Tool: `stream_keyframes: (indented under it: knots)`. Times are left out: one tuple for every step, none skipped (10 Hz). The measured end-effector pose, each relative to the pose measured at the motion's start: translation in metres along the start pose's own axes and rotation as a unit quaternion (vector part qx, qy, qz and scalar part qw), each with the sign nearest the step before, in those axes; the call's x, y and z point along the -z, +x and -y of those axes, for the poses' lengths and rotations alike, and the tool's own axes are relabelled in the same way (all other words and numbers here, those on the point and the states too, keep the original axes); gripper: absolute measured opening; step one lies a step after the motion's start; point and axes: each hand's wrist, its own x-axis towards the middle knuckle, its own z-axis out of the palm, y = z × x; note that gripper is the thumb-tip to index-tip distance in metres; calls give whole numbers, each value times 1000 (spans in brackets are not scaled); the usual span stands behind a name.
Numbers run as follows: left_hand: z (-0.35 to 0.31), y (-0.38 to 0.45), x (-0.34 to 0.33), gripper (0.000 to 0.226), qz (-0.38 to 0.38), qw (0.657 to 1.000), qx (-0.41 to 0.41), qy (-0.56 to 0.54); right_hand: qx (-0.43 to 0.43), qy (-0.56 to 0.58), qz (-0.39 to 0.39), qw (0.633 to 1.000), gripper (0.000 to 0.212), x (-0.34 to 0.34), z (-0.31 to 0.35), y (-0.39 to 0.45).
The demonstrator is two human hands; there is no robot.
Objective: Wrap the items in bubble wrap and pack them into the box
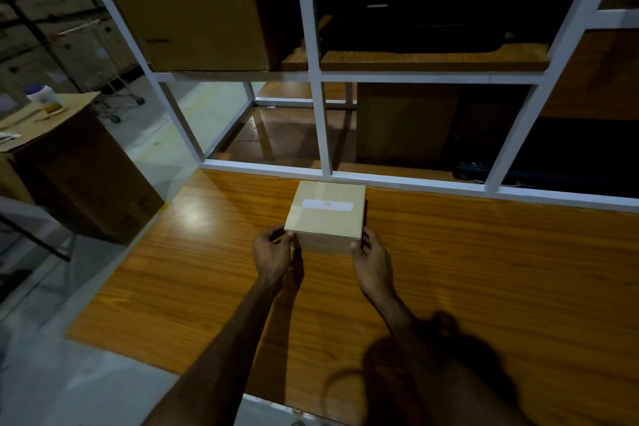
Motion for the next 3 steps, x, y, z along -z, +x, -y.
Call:
stream_keyframes:
  knots:
    - [1,-12,5,32,12,1000,6,-12,-15,-10,18,1000,50,9,1,-5]
    - [6,-32,14,36,21,999,-37,3,-18,-9,16,1000,48,19,2,-20]
    - [4,-52,22,43,76,993,-86,39,-5,-3,0,1000,47,32,10,-37]
